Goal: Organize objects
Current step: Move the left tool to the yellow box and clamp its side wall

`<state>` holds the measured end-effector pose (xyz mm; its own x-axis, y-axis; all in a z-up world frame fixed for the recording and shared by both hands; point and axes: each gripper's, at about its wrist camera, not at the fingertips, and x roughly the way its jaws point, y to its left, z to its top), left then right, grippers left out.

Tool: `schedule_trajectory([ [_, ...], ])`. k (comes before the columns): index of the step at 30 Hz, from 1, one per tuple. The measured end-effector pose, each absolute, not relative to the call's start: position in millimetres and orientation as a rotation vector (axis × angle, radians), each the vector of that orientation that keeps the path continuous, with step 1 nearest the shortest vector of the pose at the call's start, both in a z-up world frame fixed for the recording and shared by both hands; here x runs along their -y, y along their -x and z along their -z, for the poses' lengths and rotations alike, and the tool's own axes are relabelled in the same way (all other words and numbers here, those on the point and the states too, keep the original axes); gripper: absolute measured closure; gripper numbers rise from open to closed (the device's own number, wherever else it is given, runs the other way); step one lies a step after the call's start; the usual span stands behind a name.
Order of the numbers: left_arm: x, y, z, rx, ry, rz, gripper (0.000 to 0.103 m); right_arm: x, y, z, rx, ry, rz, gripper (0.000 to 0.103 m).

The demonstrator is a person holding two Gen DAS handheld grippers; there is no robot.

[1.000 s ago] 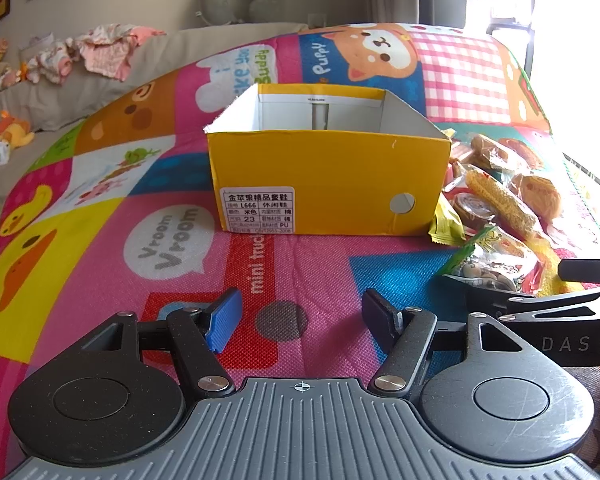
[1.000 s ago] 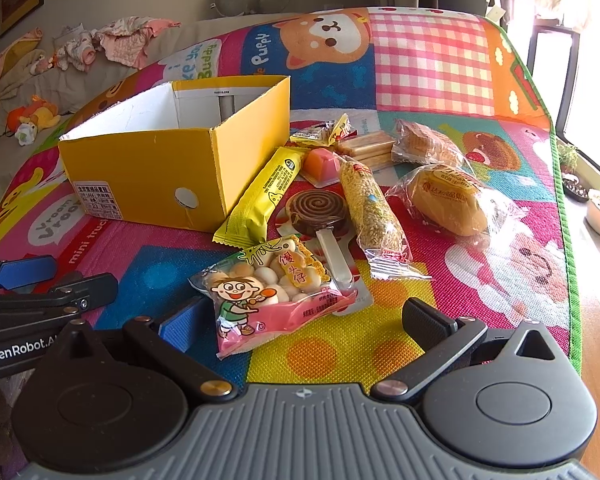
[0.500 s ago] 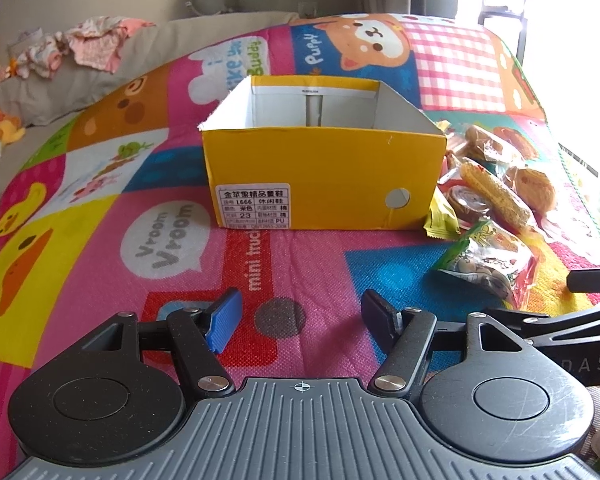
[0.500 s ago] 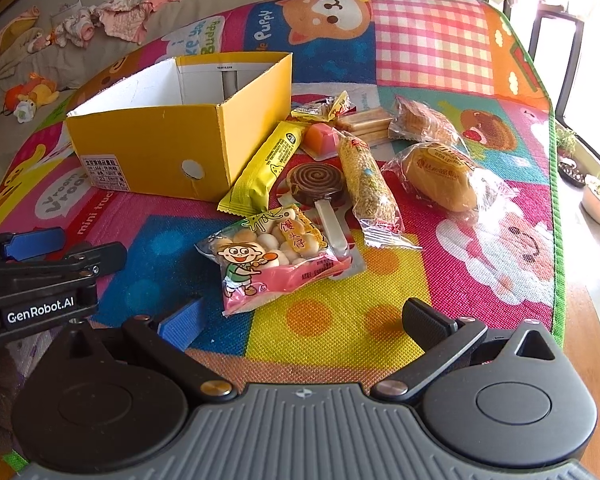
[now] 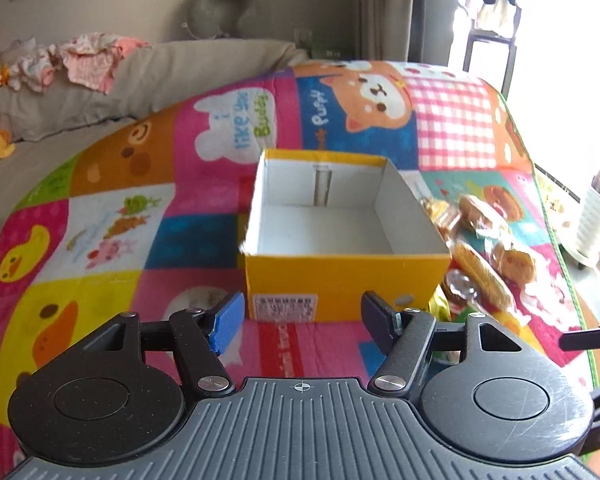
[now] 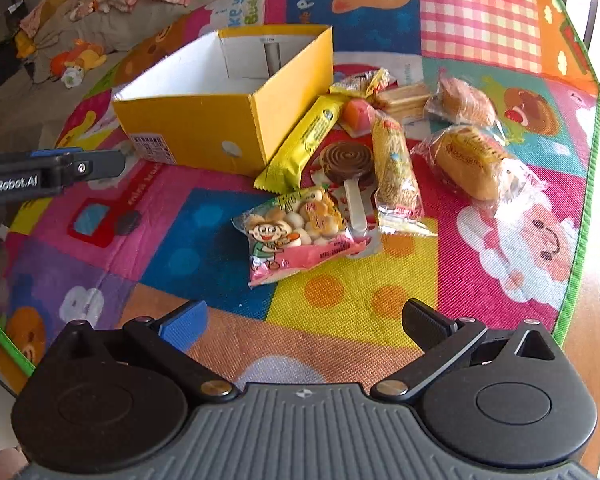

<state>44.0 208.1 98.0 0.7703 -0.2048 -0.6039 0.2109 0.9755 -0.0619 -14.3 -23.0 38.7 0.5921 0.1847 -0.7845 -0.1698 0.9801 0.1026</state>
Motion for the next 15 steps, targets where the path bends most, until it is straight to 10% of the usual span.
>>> schedule_trajectory([
  [15,-232.6,-171.0,-51.8,-0.878,0.08,0.103,0.033,67.4,36.4,-121.1,-0.54,0.015,-0.09,0.0],
])
